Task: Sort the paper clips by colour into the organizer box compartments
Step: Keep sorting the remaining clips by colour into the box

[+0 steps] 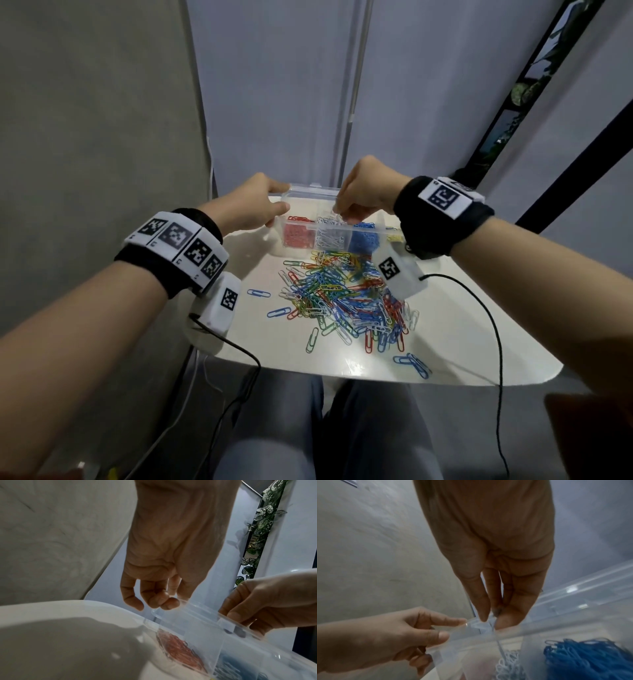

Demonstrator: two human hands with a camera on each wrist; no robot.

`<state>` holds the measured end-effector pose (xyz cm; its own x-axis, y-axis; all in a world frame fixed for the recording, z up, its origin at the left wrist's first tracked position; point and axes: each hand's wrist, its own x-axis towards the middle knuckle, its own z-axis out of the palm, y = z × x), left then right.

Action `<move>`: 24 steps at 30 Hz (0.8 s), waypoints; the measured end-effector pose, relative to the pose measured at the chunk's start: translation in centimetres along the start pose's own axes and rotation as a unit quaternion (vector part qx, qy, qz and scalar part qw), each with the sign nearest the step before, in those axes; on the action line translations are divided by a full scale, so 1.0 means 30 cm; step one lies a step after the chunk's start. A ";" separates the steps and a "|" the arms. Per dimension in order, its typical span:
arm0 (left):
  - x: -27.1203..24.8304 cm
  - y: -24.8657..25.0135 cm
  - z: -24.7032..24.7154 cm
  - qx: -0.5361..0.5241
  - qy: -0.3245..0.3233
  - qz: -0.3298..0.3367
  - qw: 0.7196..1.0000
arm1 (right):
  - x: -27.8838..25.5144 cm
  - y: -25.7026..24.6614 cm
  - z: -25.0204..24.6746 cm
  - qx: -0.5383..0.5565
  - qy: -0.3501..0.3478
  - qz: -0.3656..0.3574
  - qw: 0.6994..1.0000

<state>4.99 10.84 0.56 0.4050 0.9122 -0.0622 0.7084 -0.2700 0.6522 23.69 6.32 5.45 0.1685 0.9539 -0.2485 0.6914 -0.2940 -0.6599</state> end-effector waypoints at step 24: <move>0.031 -0.017 0.016 -0.069 0.007 -0.045 0.997 | -0.283 0.429 -0.050 -0.311 -0.063 -0.171 0.933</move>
<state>5.26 11.68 -0.20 0.3347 0.9352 -0.1153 0.6555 -0.1432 0.7415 32.21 -5.47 0.14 -0.1931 0.9595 -0.2052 0.9700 0.1553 -0.1870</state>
